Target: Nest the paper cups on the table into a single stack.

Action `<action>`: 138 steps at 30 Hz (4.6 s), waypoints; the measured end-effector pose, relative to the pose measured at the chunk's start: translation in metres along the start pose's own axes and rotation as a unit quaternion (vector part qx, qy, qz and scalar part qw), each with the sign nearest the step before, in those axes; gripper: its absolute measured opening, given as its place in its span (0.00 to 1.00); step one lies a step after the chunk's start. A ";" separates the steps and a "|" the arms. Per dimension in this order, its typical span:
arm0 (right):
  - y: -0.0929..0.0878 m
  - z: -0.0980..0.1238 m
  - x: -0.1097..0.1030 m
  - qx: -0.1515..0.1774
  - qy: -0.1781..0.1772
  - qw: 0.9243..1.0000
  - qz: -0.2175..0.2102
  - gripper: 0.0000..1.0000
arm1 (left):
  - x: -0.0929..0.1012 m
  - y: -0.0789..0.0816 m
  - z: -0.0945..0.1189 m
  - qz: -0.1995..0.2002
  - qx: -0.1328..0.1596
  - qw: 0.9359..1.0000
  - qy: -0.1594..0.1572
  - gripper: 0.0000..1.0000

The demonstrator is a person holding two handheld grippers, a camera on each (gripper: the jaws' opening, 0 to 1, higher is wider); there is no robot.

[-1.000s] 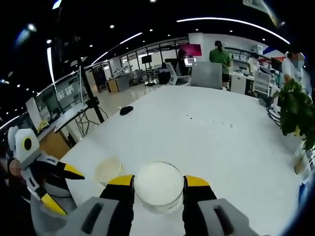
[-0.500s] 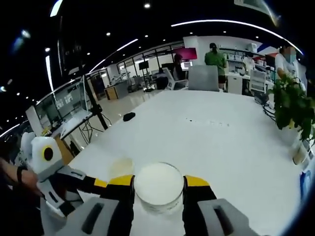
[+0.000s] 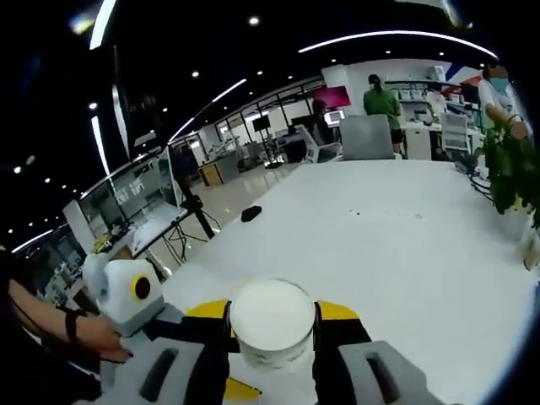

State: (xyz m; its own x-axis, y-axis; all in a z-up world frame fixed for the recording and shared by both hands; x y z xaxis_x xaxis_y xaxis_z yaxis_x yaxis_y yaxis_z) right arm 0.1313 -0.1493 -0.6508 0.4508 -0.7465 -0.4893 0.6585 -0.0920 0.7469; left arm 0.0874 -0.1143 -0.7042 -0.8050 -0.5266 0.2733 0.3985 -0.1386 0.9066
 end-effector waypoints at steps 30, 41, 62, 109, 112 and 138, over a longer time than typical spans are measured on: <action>-0.007 -0.039 -0.036 -0.013 0.120 0.991 -0.061 0.39 | -0.036 0.008 0.069 0.080 0.104 0.991 -0.003 0.01; -0.020 -0.038 -0.021 -0.043 0.088 0.995 -0.006 0.38 | -0.031 0.009 0.070 0.037 0.082 0.996 -0.015 0.00; 0.006 -0.053 -0.004 -0.005 0.022 1.000 0.016 0.28 | -0.059 0.045 0.086 -0.101 0.005 0.994 0.029 0.00; -0.015 -0.093 0.024 -0.061 -0.008 0.998 0.021 0.25 | -0.072 0.035 0.033 -0.190 -0.088 0.977 0.040 0.00; -0.015 -0.092 0.025 -0.062 -0.009 0.998 0.021 0.25 | -0.071 0.033 0.030 -0.187 -0.090 0.978 0.037 0.00; -0.030 -0.059 0.053 -0.064 -0.056 0.996 0.011 0.25 | -0.071 0.012 0.018 -0.153 -0.114 0.981 0.032 0.04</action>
State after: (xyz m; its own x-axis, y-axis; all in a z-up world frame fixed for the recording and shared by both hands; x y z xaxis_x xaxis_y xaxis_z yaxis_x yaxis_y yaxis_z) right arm 0.1709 -0.1476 -0.7260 0.4007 -0.8167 -0.4152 0.7244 0.0049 0.6894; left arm 0.1413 -0.0634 -0.7064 -0.8756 -0.4823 -0.0272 0.2374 -0.4786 0.8454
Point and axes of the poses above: the point that each gripper's makers call its tool centre point, and the gripper's own axes: z roughly backward along the fingers, x roughly to its right, y roughly out of its top, the point moved 2 cm from there along z, roughly backward along the fingers, and after that the axes turned 11 degrees about -z, right-handed, at the moved point
